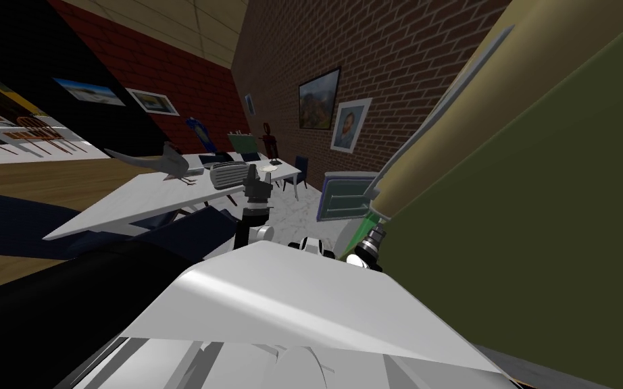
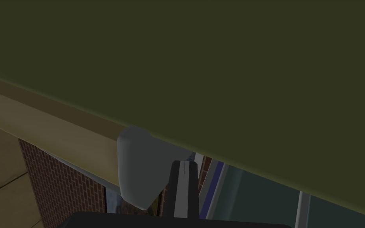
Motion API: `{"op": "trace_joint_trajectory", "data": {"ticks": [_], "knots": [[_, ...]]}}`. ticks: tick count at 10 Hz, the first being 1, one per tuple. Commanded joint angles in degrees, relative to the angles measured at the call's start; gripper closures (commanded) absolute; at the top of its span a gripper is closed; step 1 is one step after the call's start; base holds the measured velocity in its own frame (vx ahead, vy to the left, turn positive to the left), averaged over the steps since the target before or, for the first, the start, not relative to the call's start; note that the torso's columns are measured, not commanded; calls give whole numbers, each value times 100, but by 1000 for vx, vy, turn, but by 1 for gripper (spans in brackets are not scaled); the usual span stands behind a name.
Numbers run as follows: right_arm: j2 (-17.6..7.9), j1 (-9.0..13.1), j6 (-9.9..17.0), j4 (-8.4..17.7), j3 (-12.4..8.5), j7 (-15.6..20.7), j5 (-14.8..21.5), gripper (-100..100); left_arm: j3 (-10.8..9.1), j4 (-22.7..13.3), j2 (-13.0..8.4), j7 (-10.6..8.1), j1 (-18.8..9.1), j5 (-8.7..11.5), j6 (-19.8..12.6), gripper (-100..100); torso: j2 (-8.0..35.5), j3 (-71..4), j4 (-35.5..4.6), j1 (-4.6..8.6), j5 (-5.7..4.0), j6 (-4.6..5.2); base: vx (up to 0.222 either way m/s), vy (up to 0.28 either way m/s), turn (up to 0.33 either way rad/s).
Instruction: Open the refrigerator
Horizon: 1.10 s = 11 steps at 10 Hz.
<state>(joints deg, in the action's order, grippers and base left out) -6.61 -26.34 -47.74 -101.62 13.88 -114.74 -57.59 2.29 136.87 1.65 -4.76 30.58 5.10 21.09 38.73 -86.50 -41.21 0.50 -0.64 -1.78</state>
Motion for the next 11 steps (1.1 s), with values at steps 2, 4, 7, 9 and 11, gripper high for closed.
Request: {"op": "trace_joint_trajectory", "data": {"ticks": [2, 4, 7, 9, 11], "knots": [[32, 94, 189, 56, 101, 5, -2, -100, 0, 0, 0, 0, 1, 0, 0, 0, 14, 7, -1, -9, 2, 9, 1, -4, -12], [-13, -40, -45, 77, 109, -231, -53, -100, 0, 0, 0, 0, 1, 0, 0, 0, 32, 16, -1, -8, 3, 38, 73, 25, 76], [-32, -73, -105, 203, 237, -504, -117, -100, -1, 2, 0, 0, 3, 0, 1, 0, 365, 203, -110, -57, 66, 175, 194, 14, 120], [25, -64, 47, 13, 191, -290, -163, -100, 0, 1, 0, 0, 1, 0, 0, 0, 424, 237, -127, -52, 66, 180, 80, -17, -7], [38, -52, 51, 7, 189, -282, -168, -100, -1, 0, 0, 0, 0, 0, 0, 0, 369, 202, -110, -37, 60, 178, 35, -28, -11]]}}
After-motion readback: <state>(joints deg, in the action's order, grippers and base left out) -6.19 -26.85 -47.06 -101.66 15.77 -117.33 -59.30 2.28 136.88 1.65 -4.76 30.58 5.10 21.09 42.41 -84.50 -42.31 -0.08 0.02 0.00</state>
